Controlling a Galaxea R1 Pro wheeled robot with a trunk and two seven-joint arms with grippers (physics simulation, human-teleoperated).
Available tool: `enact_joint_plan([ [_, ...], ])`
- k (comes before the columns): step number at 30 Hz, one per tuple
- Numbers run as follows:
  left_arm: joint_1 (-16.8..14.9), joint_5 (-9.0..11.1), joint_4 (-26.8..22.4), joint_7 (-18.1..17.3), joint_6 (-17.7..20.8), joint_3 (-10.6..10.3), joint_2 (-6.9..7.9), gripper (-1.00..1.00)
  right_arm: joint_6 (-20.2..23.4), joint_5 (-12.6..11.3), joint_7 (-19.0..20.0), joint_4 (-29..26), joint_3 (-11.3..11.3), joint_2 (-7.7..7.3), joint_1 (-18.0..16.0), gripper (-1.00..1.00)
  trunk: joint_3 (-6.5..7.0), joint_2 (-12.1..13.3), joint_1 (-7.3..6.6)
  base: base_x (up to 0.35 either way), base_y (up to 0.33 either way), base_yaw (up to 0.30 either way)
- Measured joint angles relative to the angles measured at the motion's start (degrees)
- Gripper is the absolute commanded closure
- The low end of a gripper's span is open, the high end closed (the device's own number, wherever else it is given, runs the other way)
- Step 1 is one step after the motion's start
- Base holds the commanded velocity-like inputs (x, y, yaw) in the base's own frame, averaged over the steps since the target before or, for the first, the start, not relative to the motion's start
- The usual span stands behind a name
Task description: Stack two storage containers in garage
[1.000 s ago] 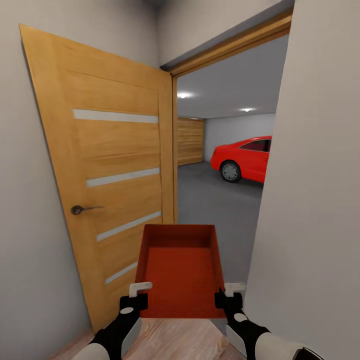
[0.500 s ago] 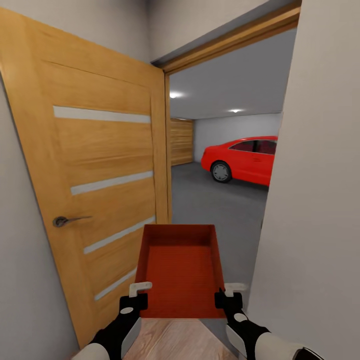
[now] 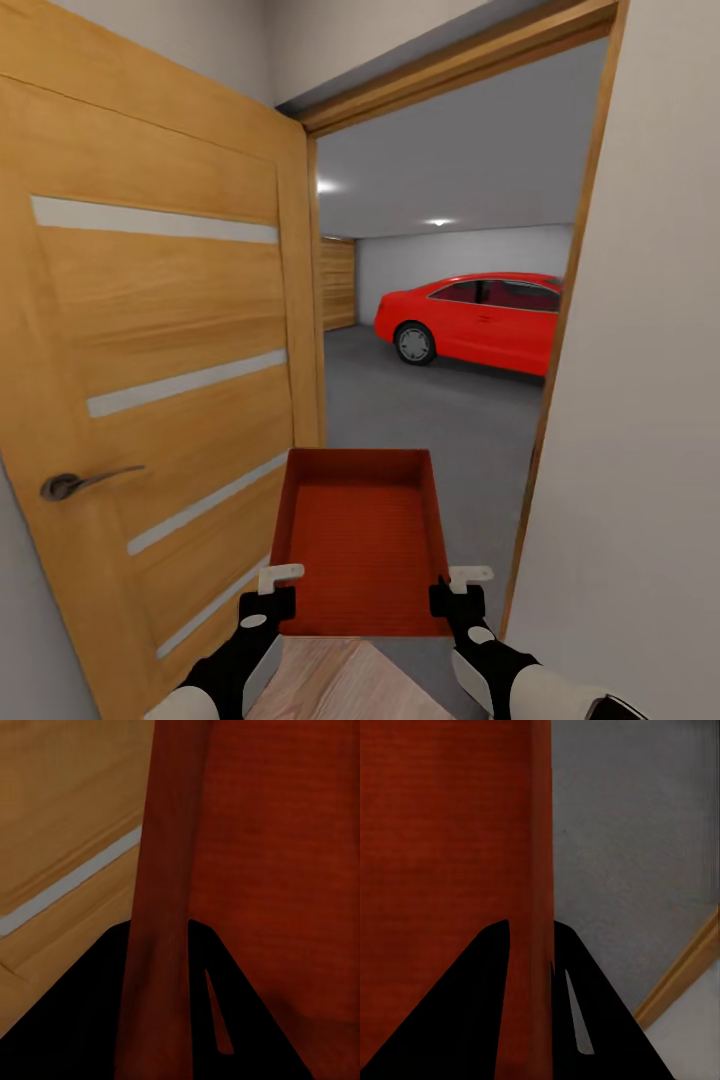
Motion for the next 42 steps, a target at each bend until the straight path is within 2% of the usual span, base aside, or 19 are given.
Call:
enact_joint_plan([
  [32,0.0,0.0,0.0,0.0,0.0,0.0,0.0,1.0,0.0,0.0,0.0,0.0,0.0,0.0,0.0,1.0,0.0,0.0,0.0,0.285,0.228,-0.284],
  [42,0.01,0.04,-0.01,-0.01,0.0,-0.05,0.04,1.0,0.02,-0.11,0.0,0.02,0.09,0.03,-0.01,1.0,0.01,0.0,0.0,0.285,0.228,-0.096],
])
